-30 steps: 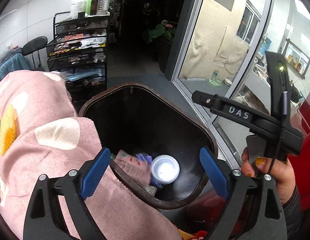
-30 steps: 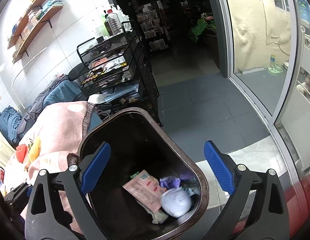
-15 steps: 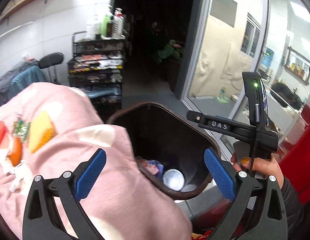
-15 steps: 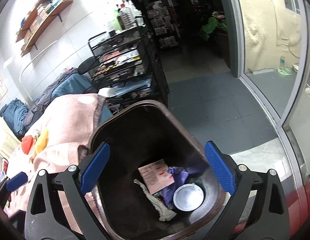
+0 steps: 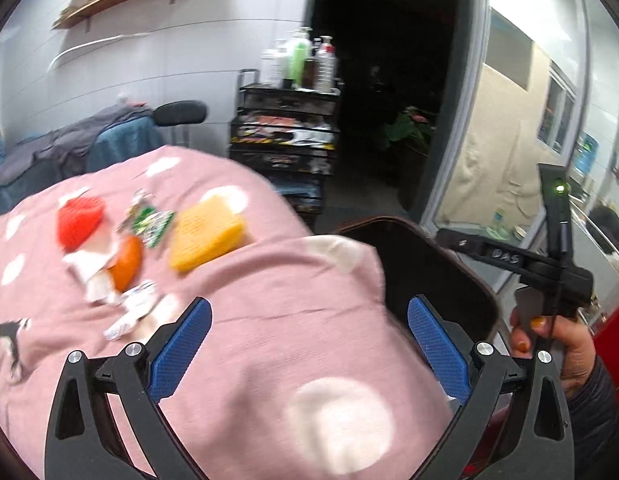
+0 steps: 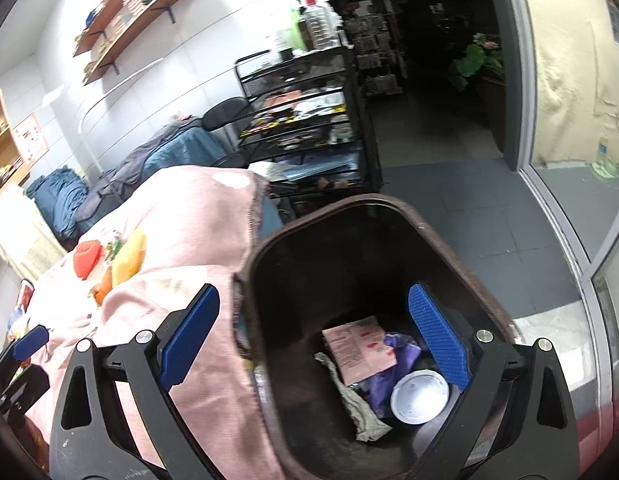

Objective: Collect trash
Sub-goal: 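Bring both grippers back over the bed toward the remaining trash, then grasp the crumpled white wrapper with the left gripper while the right grasps the yellow foam net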

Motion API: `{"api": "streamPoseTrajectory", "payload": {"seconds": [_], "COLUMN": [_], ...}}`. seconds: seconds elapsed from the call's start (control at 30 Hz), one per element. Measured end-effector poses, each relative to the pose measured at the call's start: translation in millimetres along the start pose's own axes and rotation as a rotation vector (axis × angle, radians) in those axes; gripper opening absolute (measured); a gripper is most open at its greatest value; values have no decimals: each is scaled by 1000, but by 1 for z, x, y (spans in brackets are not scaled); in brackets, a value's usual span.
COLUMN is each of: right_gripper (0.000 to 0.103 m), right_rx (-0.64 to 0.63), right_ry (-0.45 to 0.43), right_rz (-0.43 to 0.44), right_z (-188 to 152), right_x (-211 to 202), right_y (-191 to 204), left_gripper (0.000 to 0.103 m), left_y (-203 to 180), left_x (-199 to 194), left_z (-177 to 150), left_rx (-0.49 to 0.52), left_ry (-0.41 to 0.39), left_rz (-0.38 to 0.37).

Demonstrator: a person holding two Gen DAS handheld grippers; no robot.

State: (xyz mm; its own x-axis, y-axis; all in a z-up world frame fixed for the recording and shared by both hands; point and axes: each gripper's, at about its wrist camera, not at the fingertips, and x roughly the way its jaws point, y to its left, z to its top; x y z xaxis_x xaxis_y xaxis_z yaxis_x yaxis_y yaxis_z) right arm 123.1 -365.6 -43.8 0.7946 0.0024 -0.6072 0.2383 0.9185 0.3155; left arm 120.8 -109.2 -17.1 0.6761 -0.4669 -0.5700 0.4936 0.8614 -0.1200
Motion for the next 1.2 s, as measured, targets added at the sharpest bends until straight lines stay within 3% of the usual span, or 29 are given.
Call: {"api": "streamPoseTrajectory", "payload": {"seconds": [0.4,0.63,0.87,1.13,1.2], "right_gripper": [94,94,93,73,61], "right_rx": [-127,-202,-268,-302,-296], "right_ry": [54,118,183,302,327], "right_rz": [159,245,286,300,295], "right_z": [8,18,22,22,21], "right_x": [21,48,75,121,131], "right_y": [73,118,157,186,190], "left_gripper": [97,88,74,68,63], "left_y": [93,123,143,152,155], "left_x": [-23,-17,21,79,90], "left_z": [-20,-17,-6,9,10], "left_rx": [-174,-224,-227,-212,-221], "left_ry": [35,77,184,343,376], "left_rz": [142,151,140,132,132]}}
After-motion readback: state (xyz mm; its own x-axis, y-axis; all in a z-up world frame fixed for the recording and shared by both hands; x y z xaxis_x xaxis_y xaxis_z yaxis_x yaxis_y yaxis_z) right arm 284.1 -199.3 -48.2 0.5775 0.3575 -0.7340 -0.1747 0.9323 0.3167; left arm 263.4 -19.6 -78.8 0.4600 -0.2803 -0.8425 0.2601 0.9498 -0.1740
